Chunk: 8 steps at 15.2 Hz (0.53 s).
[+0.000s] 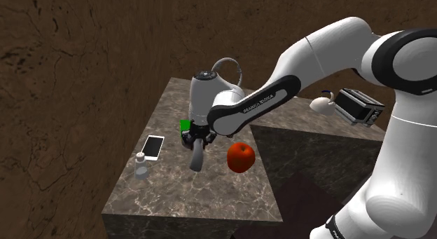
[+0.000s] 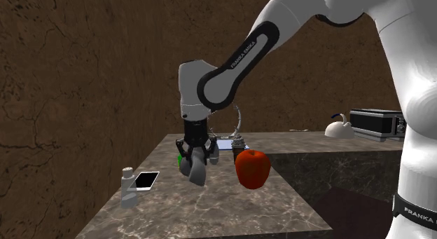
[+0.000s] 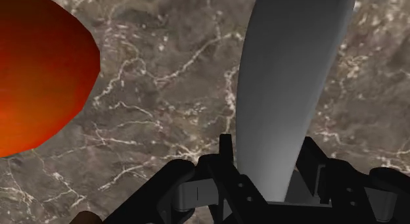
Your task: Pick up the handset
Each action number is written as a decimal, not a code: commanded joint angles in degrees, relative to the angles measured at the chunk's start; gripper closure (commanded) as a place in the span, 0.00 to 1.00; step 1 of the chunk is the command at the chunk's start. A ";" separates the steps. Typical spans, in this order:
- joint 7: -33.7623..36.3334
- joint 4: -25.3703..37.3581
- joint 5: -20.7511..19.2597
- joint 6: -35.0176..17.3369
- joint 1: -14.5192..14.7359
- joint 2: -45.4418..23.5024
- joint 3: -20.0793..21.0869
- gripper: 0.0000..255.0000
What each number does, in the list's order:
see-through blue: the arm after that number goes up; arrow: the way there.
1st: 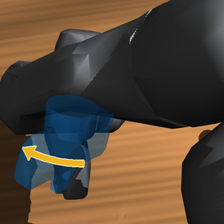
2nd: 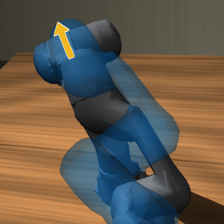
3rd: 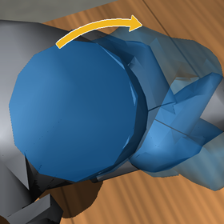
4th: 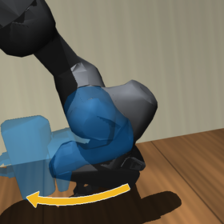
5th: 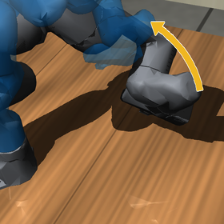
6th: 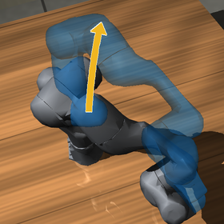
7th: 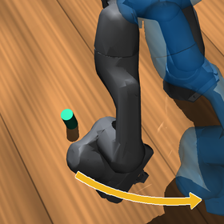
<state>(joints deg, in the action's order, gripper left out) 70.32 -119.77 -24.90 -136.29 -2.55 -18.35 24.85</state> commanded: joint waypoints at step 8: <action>-3.63 1.27 4.37 5.20 -1.19 4.87 1.70 1.00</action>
<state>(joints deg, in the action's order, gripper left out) 66.97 -118.77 -20.96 -131.74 -3.72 -13.96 26.36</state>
